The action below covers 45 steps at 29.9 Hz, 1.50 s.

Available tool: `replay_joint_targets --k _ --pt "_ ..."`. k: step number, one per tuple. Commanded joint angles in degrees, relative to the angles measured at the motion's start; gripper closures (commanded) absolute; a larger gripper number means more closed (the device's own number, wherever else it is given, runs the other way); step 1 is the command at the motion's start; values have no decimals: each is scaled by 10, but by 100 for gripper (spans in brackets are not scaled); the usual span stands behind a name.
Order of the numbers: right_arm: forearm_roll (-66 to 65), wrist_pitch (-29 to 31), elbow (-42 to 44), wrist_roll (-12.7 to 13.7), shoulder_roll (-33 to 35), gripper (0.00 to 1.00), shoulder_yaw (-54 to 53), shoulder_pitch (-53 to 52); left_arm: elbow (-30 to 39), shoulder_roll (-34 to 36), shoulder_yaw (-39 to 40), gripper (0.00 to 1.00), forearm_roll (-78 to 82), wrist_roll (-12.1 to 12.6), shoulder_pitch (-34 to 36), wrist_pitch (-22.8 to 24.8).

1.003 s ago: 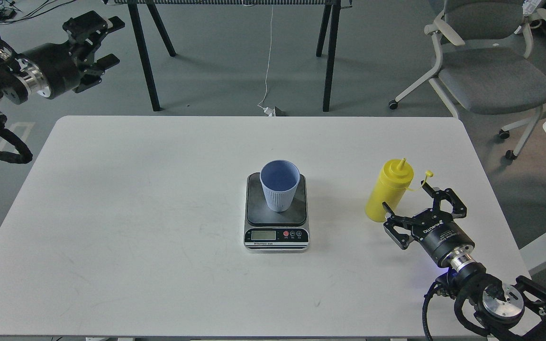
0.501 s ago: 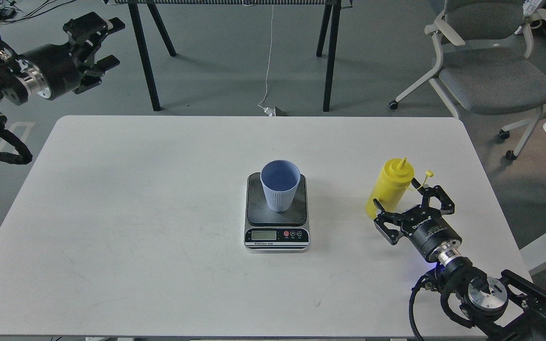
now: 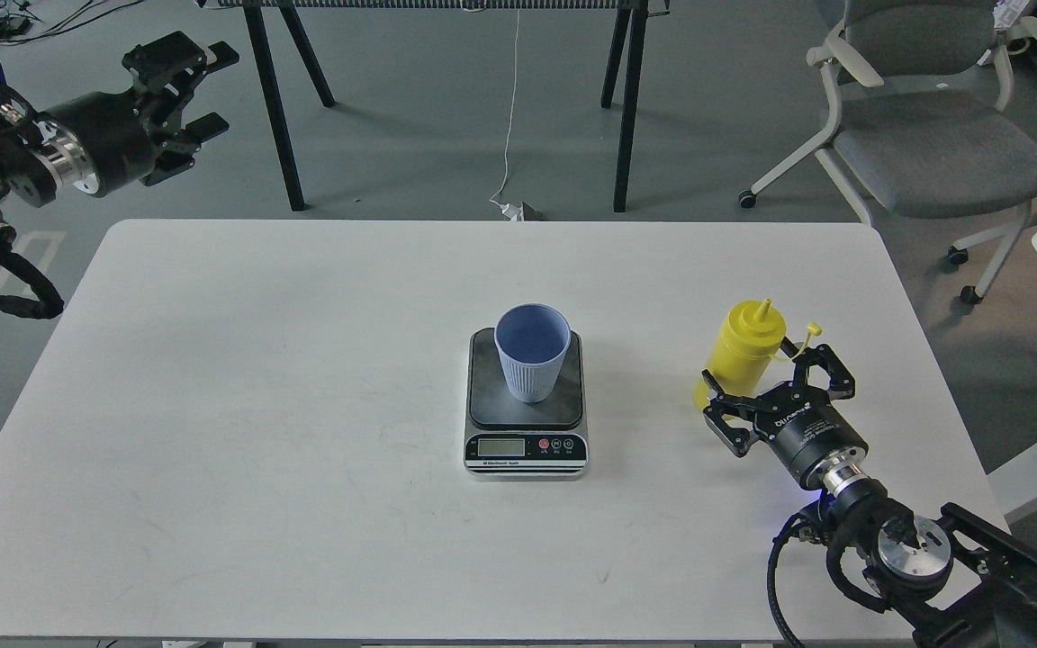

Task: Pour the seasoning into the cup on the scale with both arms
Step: 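Close the right gripper around the yellow bottle, then lift the yellow bottle and tilt it upside down over the cup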

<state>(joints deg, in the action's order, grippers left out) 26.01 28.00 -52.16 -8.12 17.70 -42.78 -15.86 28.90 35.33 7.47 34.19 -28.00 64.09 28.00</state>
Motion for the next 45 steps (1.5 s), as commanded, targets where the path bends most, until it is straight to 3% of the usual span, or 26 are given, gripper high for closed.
replay_joint_targets --k 1,16,23,28,36,45 --pt "0 0 5 -1 -1 1 -1 -1 0 0 0 2 0 0 -1 0" --pt "-10 0 28 -1 -25 6 5 -28 -1 -1 1 2 -1 0 -1 0" --pt "-29 0 27 -3 -29 35 5 -26 -1 2 1 2 -1 0 -8 0" --pt "-29 0 27 -3 -28 43 6 -21 -1 1 1 2 -1 0 -9 0" --pt "-39 0 24 -4 -28 68 6 -19 -2 -2 1 1 -1 0 -10 0" --pt "-39 0 -6 -5 -21 71 3 -33 -2 -3 2 1 -1 0 -10 0"
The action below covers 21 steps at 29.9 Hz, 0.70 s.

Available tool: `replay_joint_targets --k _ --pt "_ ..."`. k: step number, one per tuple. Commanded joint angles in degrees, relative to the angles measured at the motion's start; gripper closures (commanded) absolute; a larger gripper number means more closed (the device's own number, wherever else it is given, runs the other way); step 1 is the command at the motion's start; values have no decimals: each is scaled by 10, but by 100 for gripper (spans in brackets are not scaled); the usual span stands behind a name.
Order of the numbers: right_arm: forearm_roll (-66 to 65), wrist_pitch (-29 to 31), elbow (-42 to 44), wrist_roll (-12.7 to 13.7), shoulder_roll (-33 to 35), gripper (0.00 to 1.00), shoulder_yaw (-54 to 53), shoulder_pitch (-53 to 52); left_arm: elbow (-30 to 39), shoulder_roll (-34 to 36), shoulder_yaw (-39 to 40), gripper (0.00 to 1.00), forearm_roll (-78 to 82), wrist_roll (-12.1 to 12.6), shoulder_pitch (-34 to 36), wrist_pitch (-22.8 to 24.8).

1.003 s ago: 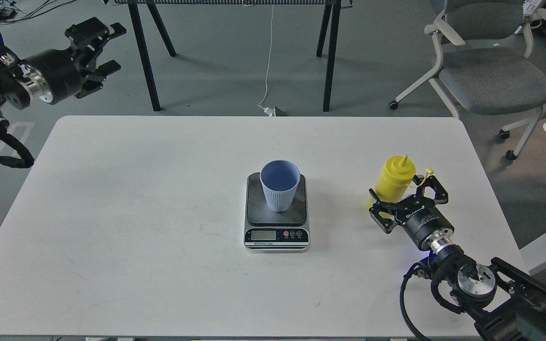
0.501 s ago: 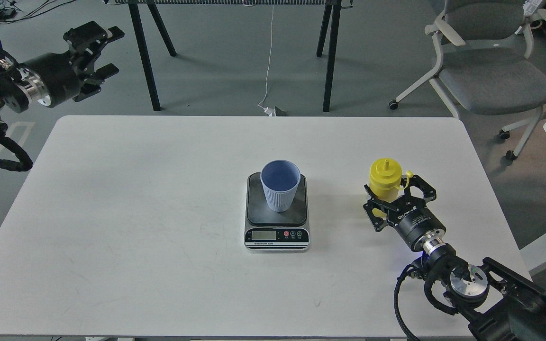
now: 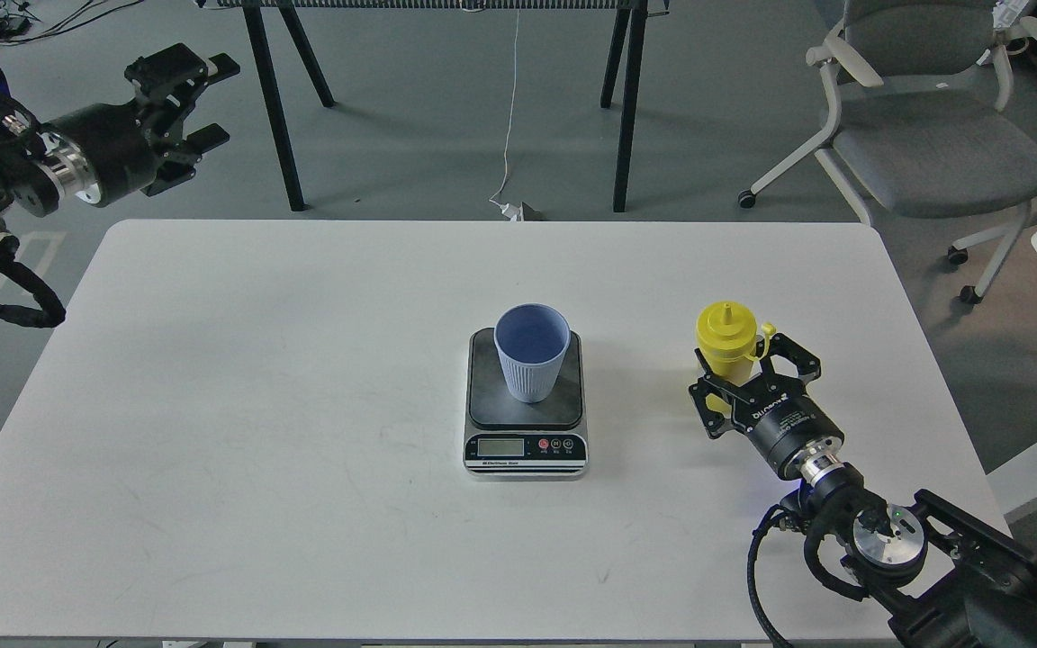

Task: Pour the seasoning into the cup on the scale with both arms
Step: 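Lift the yellow bottle and tilt it upside down over the cup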

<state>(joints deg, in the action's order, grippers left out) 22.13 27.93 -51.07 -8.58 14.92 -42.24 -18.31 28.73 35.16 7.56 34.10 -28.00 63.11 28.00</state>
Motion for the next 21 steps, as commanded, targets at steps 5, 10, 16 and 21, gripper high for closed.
replay_joint_targets --k 5,10,16,21 --pt "-8 1 -43 0 39 71 -2 -39 0 -1 1 1 -1 0 0 0" --pt "-53 1 -55 0 88 71 1 -105 1 -1 2 1 -1 0 1 0" --pt "-82 1 -43 0 134 71 114 -230 4 -2 3 1 -2 0 1 0" --pt "-135 1 -4 0 138 71 180 -312 4 -7 8 1 -2 0 2 0"
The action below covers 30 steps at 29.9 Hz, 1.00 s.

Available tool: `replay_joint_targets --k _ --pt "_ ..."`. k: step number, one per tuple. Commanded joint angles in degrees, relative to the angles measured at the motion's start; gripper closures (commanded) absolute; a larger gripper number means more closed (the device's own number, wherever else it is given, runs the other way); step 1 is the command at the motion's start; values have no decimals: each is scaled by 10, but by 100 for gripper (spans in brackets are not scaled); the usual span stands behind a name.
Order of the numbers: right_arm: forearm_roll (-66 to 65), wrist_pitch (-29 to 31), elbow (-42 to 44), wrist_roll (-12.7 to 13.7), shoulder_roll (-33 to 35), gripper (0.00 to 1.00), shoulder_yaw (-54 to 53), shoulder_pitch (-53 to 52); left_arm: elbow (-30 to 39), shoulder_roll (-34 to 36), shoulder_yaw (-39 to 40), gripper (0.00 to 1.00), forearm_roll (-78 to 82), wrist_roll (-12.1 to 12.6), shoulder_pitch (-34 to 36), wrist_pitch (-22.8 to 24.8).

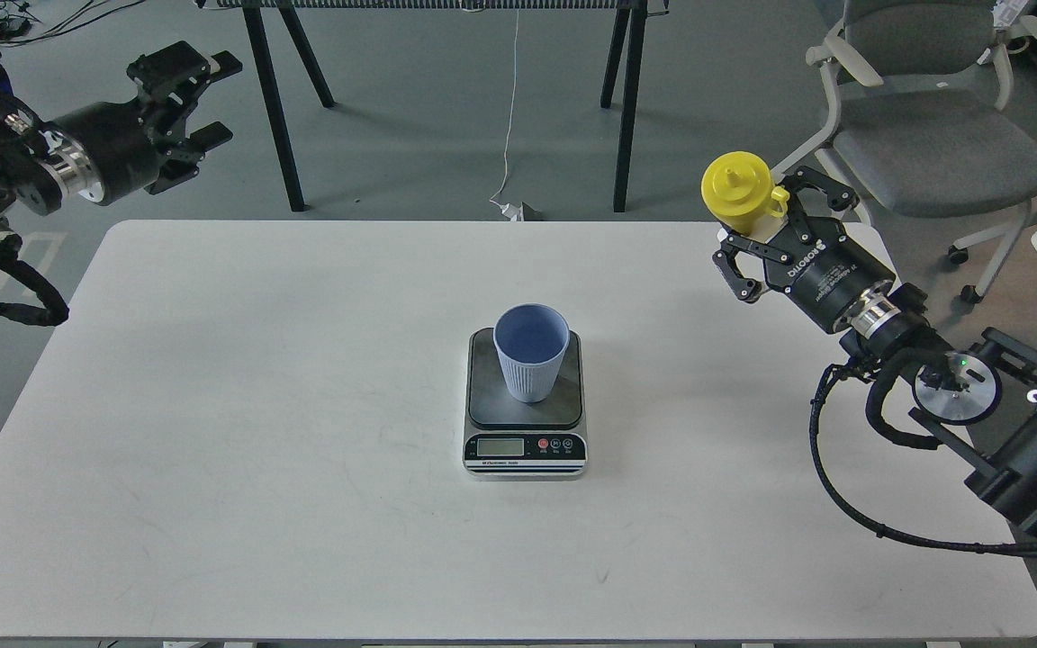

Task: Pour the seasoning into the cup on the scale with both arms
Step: 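Lift the yellow bottle and tilt it upside down over the cup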

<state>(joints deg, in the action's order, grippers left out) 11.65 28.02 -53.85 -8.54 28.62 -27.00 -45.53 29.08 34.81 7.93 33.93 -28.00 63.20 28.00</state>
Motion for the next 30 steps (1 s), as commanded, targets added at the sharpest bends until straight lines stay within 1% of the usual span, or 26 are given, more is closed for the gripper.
replay_joint_targets --k 1,11,14,18,30 --pt "-44 0 32 -1 0 71 30 -50 0 -4 5 1 0 0 1 0" --pt "-183 0 41 -1 -12 71 36 -98 0 -4 9 1 0 0 1 0" --pt "-223 0 43 -2 -23 71 70 -120 0 -4 9 1 0 0 1 0" --pt "-229 -2 49 -2 -36 71 123 -145 0 -4 9 1 1 0 1 0" --pt "-353 -47 103 -2 -104 71 152 -187 0 -4 9 1 0 0 0 0"
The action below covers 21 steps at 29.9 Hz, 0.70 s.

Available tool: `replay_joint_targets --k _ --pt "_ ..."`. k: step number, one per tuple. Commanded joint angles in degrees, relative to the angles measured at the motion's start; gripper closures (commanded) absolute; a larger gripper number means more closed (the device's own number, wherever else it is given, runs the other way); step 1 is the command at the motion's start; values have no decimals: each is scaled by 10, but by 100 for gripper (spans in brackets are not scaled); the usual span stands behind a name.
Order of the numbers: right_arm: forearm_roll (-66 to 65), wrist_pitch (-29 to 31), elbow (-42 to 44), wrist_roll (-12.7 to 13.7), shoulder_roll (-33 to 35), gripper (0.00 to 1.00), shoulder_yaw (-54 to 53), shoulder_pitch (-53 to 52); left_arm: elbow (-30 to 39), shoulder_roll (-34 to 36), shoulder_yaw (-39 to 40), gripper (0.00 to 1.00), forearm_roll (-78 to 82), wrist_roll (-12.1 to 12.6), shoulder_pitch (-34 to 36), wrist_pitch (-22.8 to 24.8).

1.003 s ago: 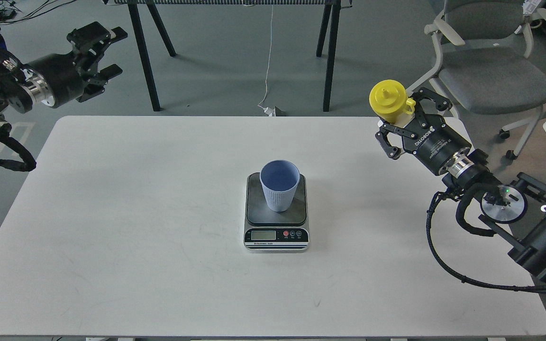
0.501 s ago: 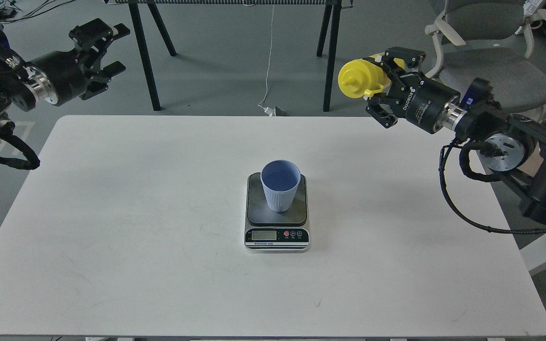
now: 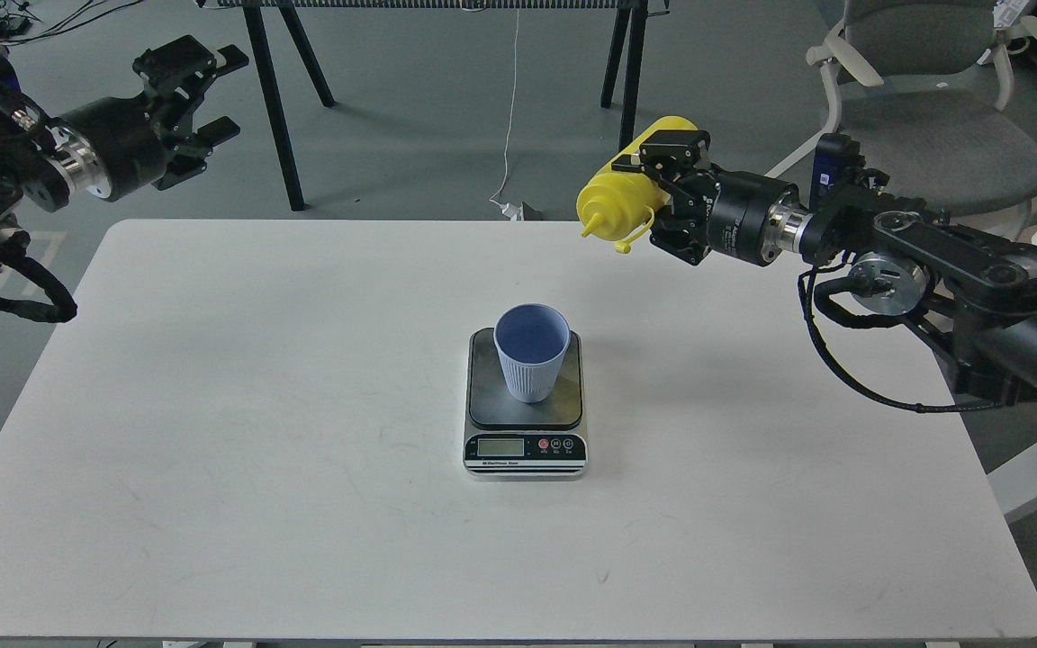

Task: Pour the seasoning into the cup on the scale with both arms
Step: 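Lift the yellow bottle and tilt it upside down over the cup, then hold the inverted yellow bottle above the blue cup to pour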

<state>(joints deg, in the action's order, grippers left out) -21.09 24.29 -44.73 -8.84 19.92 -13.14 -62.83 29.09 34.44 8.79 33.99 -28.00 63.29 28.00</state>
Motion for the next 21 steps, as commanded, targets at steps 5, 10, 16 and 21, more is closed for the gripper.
replay_joint_targets --k 5,10,16,21 --pt "-62 -40 26 1 -38 71 74 -52 0 0 0 1 -1 0 -1 0" --pt "-80 -57 28 1 -59 71 132 -85 0 0 0 1 0 0 -1 0" --pt "-99 -65 28 1 -73 71 160 -102 0 -1 0 1 -1 0 -1 0" --pt "-135 -72 48 2 -94 71 184 -111 0 -1 0 1 -1 0 -1 0"
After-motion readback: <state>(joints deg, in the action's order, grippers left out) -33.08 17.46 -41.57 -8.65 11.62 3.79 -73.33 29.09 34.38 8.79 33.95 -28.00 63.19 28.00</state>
